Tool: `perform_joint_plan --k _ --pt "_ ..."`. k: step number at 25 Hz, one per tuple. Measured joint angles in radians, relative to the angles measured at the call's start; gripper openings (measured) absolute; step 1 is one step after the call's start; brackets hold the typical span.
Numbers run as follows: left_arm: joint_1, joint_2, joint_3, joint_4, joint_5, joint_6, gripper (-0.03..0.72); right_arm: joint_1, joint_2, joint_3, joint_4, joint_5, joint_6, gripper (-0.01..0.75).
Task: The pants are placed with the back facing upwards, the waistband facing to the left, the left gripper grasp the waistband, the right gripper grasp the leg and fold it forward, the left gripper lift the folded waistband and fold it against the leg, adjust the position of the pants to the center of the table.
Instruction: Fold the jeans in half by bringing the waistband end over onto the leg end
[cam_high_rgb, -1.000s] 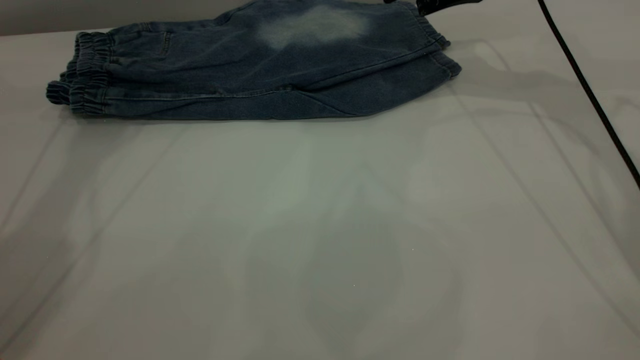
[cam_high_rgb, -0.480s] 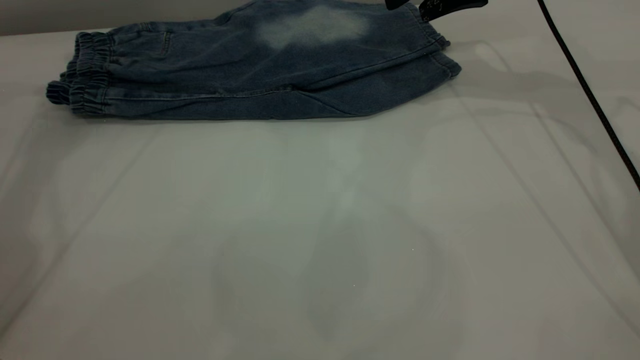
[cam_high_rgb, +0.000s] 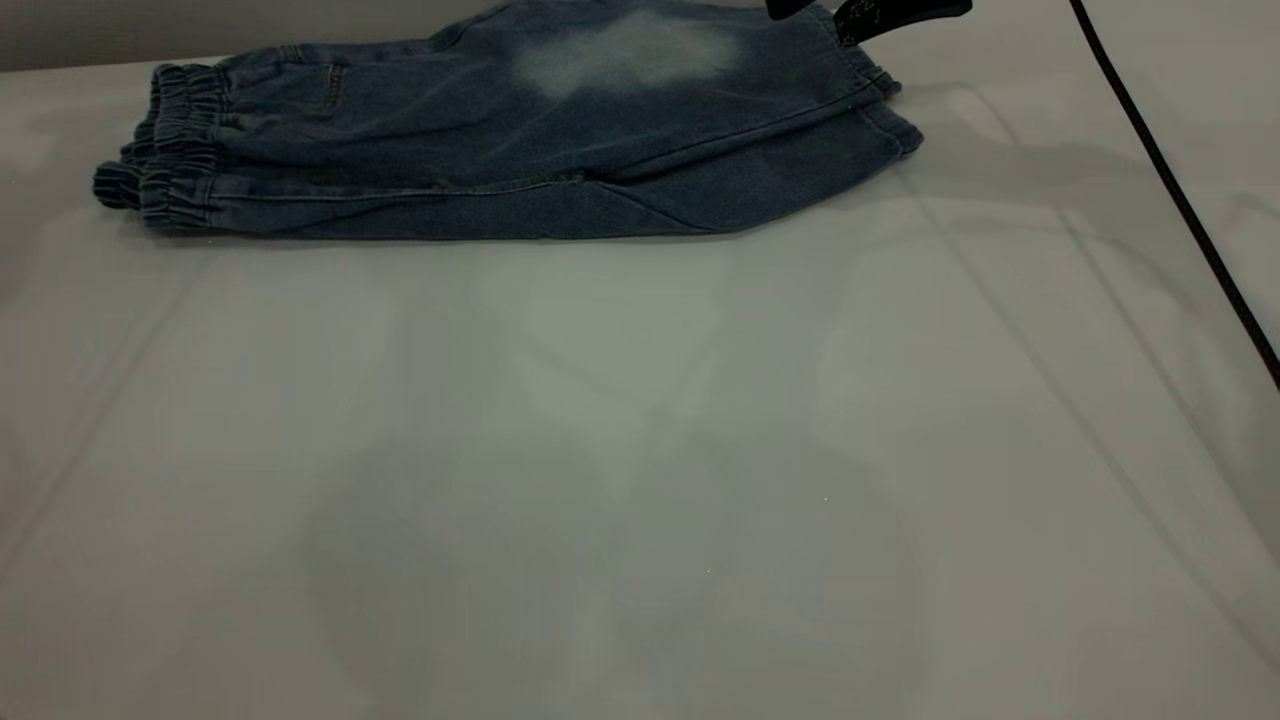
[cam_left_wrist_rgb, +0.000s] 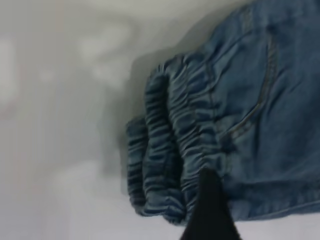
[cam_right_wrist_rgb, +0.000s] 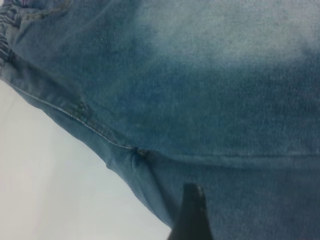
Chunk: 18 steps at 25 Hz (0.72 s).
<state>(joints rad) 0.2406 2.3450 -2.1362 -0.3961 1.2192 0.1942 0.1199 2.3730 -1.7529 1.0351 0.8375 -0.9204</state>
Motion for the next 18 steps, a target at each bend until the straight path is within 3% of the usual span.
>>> perform_joint_plan --k 18 --pt "0.007 0.146 0.04 0.007 0.0 0.021 0.469 0.0 0.0 0.0 0.001 -0.005 0.021 0.509"
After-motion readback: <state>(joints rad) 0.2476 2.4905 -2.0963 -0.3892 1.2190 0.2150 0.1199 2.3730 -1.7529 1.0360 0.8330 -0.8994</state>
